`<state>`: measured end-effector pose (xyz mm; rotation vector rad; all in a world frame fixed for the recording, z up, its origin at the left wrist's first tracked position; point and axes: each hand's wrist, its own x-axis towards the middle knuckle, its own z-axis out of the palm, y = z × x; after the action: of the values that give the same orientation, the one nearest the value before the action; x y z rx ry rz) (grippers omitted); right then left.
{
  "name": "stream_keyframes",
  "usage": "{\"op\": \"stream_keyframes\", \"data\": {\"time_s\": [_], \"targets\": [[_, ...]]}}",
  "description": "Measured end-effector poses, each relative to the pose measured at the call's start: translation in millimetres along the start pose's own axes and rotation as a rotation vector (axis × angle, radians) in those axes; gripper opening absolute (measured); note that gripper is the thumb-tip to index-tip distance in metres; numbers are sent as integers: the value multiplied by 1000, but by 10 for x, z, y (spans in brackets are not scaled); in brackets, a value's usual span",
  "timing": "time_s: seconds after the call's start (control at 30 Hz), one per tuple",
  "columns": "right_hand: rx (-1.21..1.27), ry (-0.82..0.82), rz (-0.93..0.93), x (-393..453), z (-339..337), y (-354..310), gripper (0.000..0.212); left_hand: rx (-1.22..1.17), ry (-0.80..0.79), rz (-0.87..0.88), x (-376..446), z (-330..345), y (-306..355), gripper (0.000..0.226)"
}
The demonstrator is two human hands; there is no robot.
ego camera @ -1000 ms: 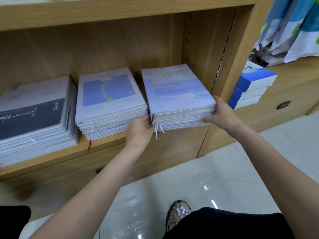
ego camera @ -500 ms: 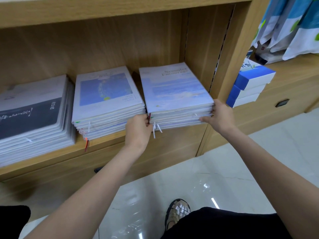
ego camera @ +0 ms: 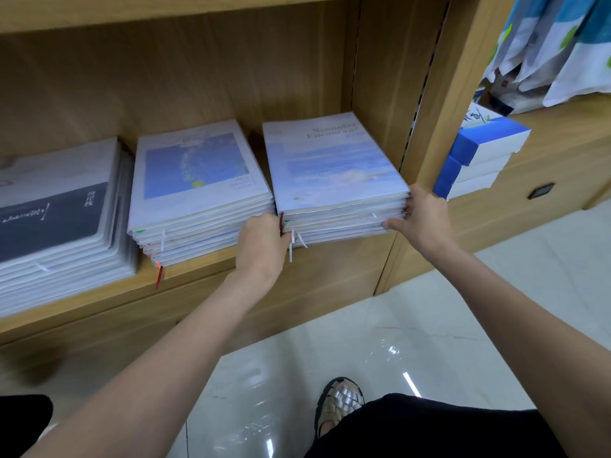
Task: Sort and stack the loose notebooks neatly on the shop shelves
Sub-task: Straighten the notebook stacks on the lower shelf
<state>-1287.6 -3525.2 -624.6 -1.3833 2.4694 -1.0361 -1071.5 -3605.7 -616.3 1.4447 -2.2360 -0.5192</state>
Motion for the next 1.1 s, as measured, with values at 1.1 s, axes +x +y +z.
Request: {"op": "stream_keyframes", "data": {"time_s": [1.1], "targets": [[286,-70,-23,-37,-150,-115,64,-107,168,195,-57,-190,-16,34]]}}
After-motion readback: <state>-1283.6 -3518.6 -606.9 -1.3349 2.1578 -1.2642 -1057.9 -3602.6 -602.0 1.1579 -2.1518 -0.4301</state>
